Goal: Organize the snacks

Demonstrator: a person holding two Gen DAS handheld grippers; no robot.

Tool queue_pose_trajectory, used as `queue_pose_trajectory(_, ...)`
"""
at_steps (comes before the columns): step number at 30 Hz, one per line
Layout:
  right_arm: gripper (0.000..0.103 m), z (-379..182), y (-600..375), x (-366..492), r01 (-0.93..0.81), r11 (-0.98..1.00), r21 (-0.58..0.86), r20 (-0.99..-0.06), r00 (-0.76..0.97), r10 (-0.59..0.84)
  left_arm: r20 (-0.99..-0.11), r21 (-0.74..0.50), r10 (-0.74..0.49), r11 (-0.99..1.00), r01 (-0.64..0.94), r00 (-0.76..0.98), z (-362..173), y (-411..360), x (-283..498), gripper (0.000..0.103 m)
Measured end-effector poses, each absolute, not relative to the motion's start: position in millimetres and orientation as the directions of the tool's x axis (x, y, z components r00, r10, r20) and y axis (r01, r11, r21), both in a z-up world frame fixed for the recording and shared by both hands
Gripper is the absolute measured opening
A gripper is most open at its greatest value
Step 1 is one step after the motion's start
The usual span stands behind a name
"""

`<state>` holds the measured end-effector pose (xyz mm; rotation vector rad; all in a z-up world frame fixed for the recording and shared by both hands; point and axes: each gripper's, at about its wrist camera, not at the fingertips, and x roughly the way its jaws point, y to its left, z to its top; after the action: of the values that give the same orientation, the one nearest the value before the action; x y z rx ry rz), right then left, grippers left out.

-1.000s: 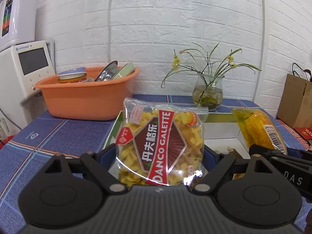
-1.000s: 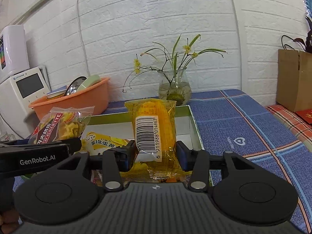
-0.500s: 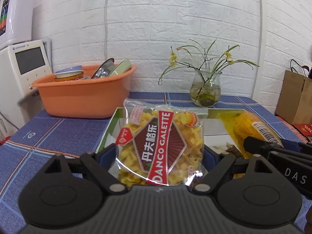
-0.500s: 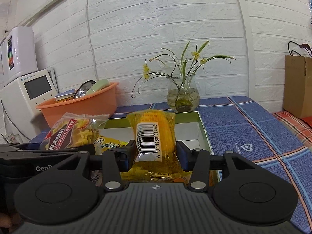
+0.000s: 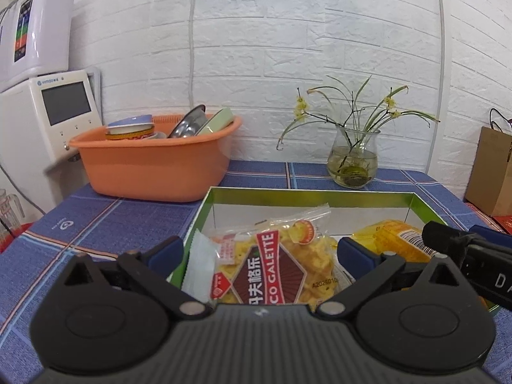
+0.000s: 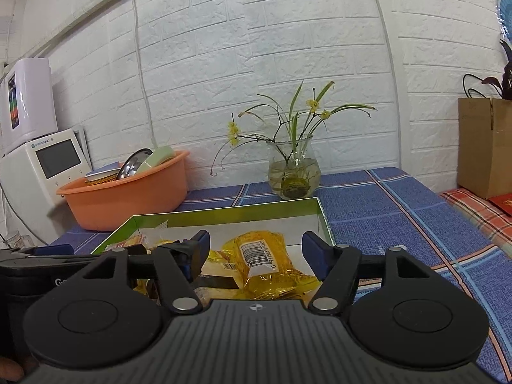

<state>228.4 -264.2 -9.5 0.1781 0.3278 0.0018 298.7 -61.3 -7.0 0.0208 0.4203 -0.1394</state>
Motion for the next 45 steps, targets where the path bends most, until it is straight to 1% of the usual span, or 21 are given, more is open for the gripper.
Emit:
queue_pose_trajectory(7,0.103,-7,-268,228,0.036,0.981,0.189,-0.319,0.947,0.027,-0.399,0.018,-0.078,0.996,0.093,0.914,2,-58,293,0.102)
queue_pose_trajectory(10,0.103,-6,-268,227,0.037,0.98,0.193,-0.314,0.949,0.026,-0.43,0.013,-0.1,0.993,0.116,0.897,6,-56,292,0.102)
queue_pose_trajectory(15,0.103,0,-266,222,0.044,0.982,0.183,-0.304,0.953,0.014,-0.433,0.01,-0.104,0.993,0.12,0.896,12,-56,286,0.103)
queue_pose_trajectory(21,0.103,19,-262,203,0.074,0.982,0.173,-0.281,0.959,-0.023,-0.379,0.051,-0.068,0.994,0.094,0.923,21,-50,259,0.103)
queue_pose_trajectory(24,0.103,24,-256,182,0.075,0.987,0.142,-0.275,0.961,-0.034,-0.359,0.071,-0.048,0.994,0.079,0.932,22,-39,237,0.103)
queue_pose_trajectory(26,0.103,25,-251,165,0.079,0.992,0.103,-0.284,0.958,-0.047,-0.357,0.059,-0.047,0.996,0.073,0.933,23,-31,221,0.103)
queue_pose_trajectory(28,0.103,25,-248,143,0.1,0.991,0.092,-0.286,0.956,-0.07,-0.357,0.037,-0.063,0.996,0.082,0.932,25,-25,204,0.103)
queue_pose_trajectory(31,0.103,22,-248,107,0.123,0.983,0.134,-0.289,0.954,-0.08,-0.344,0.033,-0.07,0.996,0.086,0.936,24,-19,174,0.103)
queue_pose_trajectory(35,0.103,11,-252,66,0.17,0.962,0.213,-0.315,0.944,-0.097,-0.323,0.088,-0.008,0.995,0.038,0.947,17,-19,133,0.103)
queue_pose_trajectory(37,0.103,4,-252,49,0.19,0.956,0.224,-0.329,0.938,-0.109,-0.31,0.091,-0.01,0.995,0.041,0.951,11,-17,113,0.103)
queue_pose_trajectory(40,0.103,-3,-245,35,0.227,0.954,0.196,-0.356,0.923,-0.147,-0.332,0.042,-0.022,0.998,0.039,0.943,6,-14,94,0.103)
queue_pose_trajectory(42,0.103,-6,-239,27,0.234,0.958,0.164,-0.356,0.92,-0.164,-0.36,0.011,-0.029,0.999,0.036,0.933,1,-12,89,0.103)
queue_pose_trajectory(45,0.103,-9,-229,22,0.231,0.966,0.119,-0.353,0.919,-0.176,-0.409,0.023,-0.027,0.999,0.04,0.912,-8,-15,86,0.103)
